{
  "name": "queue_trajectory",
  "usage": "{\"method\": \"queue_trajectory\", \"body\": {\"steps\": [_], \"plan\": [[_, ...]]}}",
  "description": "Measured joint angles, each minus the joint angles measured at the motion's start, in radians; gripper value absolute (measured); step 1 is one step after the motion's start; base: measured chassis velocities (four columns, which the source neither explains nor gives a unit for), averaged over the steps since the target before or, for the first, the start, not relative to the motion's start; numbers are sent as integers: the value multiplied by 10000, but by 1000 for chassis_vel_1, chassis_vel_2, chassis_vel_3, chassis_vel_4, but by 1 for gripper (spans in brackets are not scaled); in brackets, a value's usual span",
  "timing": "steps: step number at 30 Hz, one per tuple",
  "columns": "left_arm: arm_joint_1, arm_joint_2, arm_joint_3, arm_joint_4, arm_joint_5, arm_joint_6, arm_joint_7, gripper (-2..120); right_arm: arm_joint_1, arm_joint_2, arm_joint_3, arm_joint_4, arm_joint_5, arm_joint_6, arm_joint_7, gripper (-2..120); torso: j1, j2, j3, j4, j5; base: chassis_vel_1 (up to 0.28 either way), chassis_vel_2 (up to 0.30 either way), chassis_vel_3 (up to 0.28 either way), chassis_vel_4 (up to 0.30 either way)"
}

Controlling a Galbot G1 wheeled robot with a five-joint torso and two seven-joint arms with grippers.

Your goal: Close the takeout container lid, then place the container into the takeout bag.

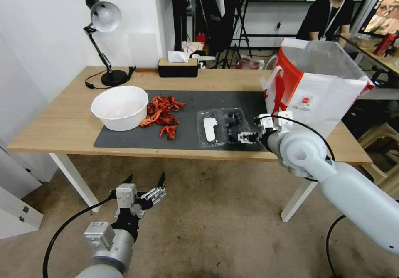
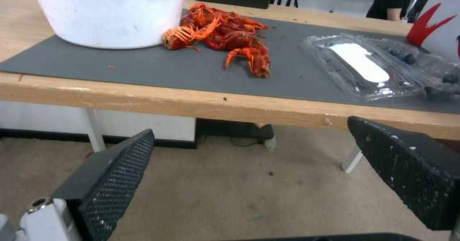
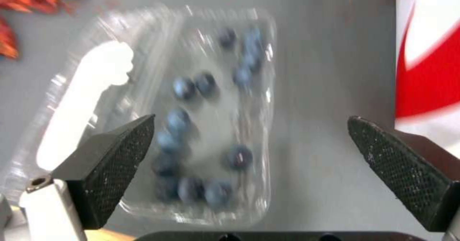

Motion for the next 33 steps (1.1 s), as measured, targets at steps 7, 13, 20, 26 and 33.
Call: {"method": "queue_trajectory", "body": {"steps": [7,13,20,26,33], "plan": [[-52,32,-18,134,-64,-143,81,100,-3287,-115,2142,668,-4440,2944,-4016,100,-1,1,-2,-8,2,0,0,0,0],[-131,50,80,244,-72,-157,125,100,-5917,452,3722,697,-6686,6149,-5569,100,-1,1,-2,-6,2,0,0,0,0],[-179,95,151,302,-86,-159,161,100,-7644,1823,4802,345,-7842,9225,-6257,100,-3,1,-2,-5,1,0,0,0,0],[-213,117,194,325,-119,-159,166,100,-8617,2954,5382,304,-7923,10251,-6552,100,-3,1,-2,-1,0,0,0,0,0],[-243,152,199,362,-196,-184,177,100,-10259,4386,5748,169,-7471,11004,-7968,100,-4,0,-2,-5,-2,0,0,0,0]]}}
